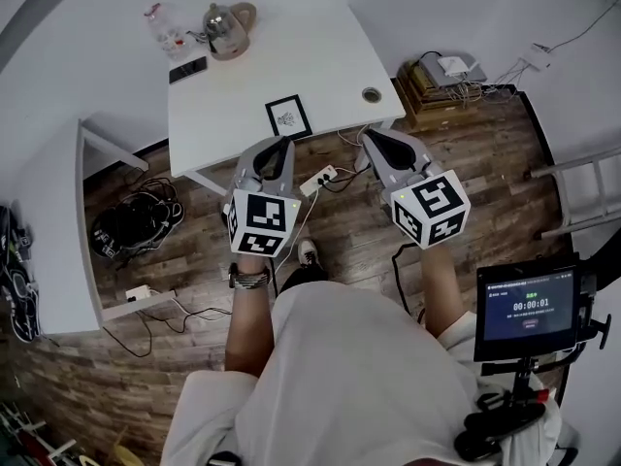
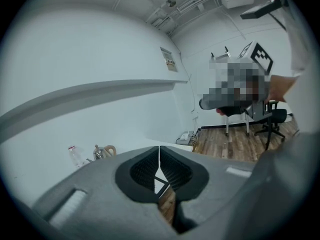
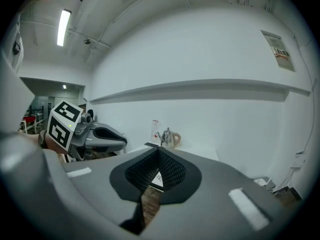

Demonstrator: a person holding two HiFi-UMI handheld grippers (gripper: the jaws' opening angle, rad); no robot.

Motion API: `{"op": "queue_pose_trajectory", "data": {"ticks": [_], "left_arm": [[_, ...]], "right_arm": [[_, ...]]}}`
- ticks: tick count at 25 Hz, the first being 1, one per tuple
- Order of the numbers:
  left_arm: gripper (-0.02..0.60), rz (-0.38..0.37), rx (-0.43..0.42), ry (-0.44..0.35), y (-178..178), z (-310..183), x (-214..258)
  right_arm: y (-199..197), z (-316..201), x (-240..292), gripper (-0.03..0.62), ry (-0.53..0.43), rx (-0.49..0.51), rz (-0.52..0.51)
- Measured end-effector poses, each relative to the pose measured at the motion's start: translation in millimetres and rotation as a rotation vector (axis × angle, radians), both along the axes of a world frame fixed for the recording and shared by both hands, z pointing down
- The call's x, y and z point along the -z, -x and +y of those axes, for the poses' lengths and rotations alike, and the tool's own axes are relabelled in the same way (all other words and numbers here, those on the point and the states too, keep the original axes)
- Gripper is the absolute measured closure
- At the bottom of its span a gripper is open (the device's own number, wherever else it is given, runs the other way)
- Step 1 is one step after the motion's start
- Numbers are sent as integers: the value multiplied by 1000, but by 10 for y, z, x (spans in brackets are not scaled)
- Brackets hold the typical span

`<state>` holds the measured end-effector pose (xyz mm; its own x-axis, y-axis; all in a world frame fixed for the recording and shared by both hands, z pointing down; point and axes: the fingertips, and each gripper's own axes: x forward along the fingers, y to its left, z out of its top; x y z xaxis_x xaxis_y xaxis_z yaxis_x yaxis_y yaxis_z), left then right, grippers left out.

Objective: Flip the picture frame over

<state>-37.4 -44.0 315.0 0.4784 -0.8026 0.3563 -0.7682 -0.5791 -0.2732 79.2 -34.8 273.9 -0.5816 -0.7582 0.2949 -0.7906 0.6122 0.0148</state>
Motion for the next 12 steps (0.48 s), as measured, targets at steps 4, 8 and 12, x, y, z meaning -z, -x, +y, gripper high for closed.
{"op": "queue_pose_trajectory", "data": {"ticks": [4, 8, 12], "left_arm": [[561, -3, -24, 30, 162, -373, -172], [554, -21, -44, 47, 91, -323, -232], [540, -53, -94, 85, -6, -293, -366]], "right_arm": [[181, -385, -230, 592, 44, -20, 12], [97, -373, -300, 592, 57, -41, 24], [33, -401, -387, 592, 70, -65, 49]]}}
